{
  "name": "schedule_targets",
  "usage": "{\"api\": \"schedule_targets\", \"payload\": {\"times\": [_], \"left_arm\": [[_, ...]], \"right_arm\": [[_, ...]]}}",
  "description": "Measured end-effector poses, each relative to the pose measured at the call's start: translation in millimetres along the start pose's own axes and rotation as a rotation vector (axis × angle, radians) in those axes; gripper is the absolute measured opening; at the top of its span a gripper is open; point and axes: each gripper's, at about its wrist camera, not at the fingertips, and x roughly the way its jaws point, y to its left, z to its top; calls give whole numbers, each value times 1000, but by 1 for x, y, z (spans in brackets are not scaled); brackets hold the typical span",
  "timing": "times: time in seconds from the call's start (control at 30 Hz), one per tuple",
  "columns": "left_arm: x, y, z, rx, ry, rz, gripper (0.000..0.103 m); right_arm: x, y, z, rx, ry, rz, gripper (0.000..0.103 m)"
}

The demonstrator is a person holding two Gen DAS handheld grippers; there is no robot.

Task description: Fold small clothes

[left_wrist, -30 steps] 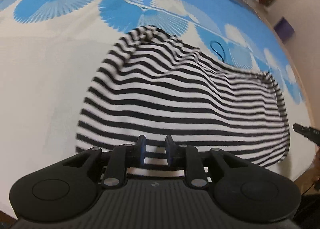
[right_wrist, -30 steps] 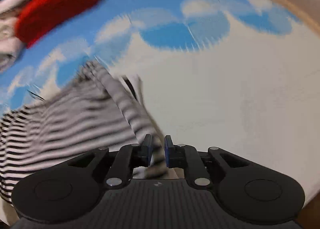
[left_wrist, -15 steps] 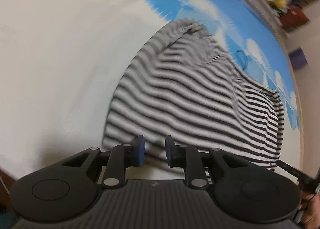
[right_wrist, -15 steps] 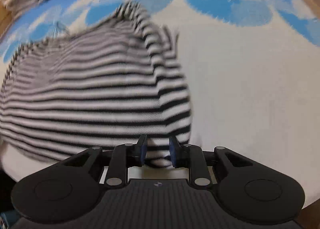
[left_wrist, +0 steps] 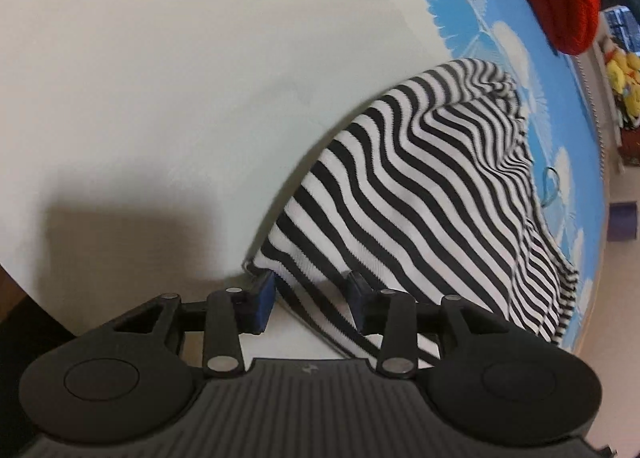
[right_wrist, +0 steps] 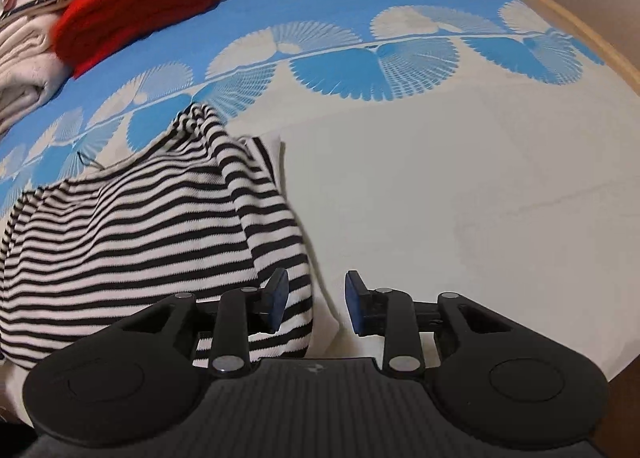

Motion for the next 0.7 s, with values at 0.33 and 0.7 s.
{"api": "schedule_targets", "payload": {"times": [0.33,0.7], "left_arm": [[-5,-8,-15,-18,-42,96,54],[-7,-24,-11,106,-126,81,9]], "right_arm": [[-12,-13,-3,20,-14,-15,32],[-19,-27,-5,42,-33,-37,32]]}}
